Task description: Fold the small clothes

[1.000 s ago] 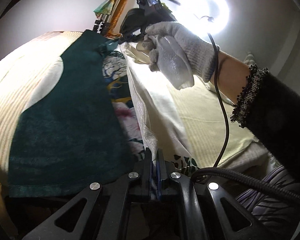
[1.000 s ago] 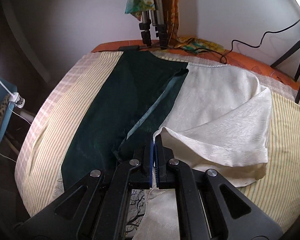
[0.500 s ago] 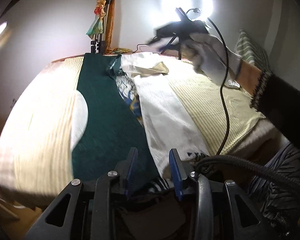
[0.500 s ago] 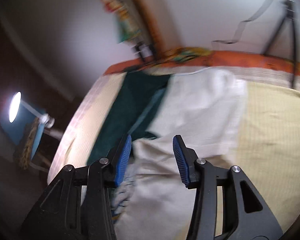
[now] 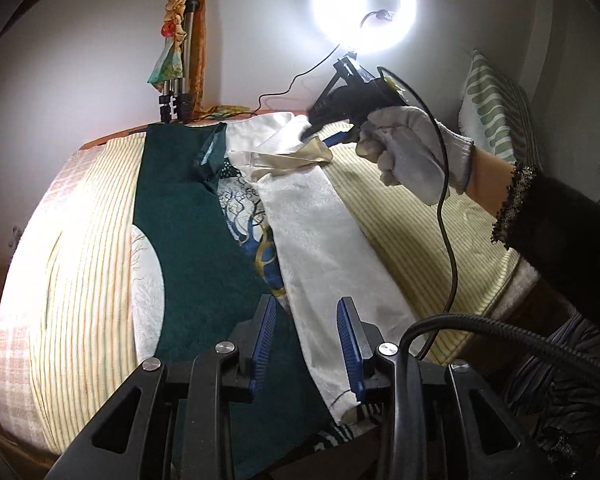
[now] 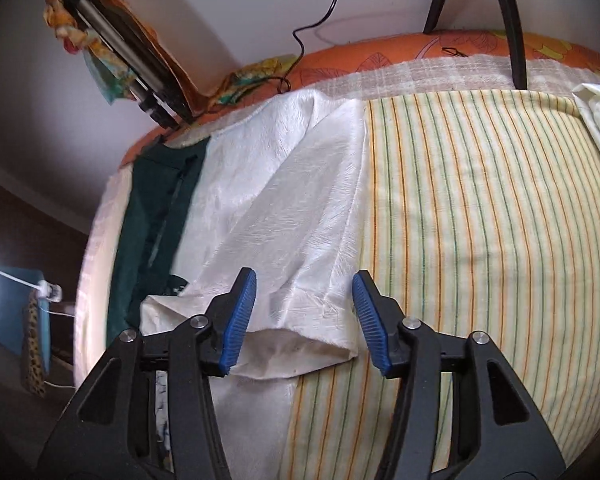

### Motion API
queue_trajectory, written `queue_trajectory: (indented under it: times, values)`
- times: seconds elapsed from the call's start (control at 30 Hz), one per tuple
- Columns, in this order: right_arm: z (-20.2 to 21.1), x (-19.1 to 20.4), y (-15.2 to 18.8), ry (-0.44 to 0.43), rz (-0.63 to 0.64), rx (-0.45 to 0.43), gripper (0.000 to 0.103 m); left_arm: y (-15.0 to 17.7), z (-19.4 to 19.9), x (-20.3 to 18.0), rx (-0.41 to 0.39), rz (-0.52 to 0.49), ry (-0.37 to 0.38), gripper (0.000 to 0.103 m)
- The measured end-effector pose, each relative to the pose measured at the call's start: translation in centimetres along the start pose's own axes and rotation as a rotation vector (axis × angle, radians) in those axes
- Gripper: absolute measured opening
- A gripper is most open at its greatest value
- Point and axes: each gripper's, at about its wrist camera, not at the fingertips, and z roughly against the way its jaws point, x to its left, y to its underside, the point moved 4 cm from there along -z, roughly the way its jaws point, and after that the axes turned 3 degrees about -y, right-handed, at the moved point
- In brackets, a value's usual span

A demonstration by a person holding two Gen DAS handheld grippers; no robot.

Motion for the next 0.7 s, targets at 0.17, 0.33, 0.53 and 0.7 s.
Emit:
queue_trajectory:
  times: [0.17,0.33,0.53,0.7]
  values:
    - [0.7,-0.1,-1.3,0.005,0.011,0.002,0.006,0.2,1.0,1.9,-0.011,0.044,0.006,0.031]
    - [2.6,2.6,-4.5,-0.056,0.017,-0.055,0.006,0.7,1.7,3.9,-0.008,0.09,0.008,0.031]
    - [1.5,8.8,-7.8,-0.084,0.079,-0.081,0.006,1.0,2.1,5.5,-0.01,0.133,0.01,0.03]
    - [-2.2,13.3,-8.8,-0.066,0.159,-0.069,0.006,1.1,2.2,6.2,-0.001,0.149,0.013,0.03]
